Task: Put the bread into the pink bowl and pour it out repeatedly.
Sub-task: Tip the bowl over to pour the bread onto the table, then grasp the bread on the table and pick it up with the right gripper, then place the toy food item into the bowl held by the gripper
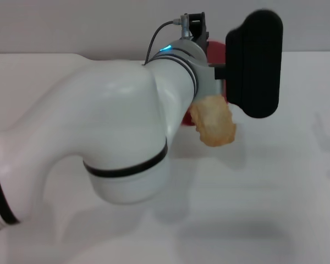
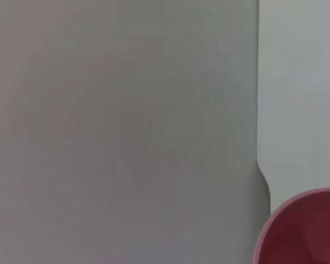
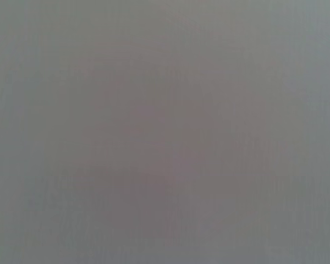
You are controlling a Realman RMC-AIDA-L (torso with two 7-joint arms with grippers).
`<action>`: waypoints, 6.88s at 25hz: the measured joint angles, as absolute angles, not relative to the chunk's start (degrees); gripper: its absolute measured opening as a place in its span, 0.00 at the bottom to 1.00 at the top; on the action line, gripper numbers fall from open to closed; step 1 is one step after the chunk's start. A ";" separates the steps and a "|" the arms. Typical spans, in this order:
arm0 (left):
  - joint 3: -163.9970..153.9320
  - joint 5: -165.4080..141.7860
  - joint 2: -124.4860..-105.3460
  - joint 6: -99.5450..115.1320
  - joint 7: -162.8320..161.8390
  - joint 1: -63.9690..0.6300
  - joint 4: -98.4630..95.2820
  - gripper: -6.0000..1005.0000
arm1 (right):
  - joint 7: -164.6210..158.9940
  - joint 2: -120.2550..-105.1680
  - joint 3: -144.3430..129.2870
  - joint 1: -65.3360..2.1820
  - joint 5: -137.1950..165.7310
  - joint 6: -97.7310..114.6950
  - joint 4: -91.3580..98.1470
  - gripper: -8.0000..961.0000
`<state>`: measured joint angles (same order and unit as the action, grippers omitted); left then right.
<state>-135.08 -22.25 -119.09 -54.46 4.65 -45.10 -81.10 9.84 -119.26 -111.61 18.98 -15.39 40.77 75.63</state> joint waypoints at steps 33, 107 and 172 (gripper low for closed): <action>-147.66 -51.07 -119.09 -54.88 -7.99 -36.62 -84.82 0.05 | 9.75 -119.18 -112.38 18.63 -15.38 40.61 76.46 0.78; -102.46 6.35 -118.12 -65.20 -2.00 -37.70 -78.81 0.05 | -1.46 -118.82 -114.51 8.08 -25.00 -46.58 100.31 0.75; -108.64 16.10 -118.56 -58.83 -2.02 -38.29 -78.57 0.05 | -3.09 -118.86 -113.52 -8.70 -16.65 -45.92 105.62 0.31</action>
<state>-108.64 16.10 -118.56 -58.83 -2.02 -38.29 -78.57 -3.09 -118.86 -113.52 -8.70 -16.65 -45.92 105.62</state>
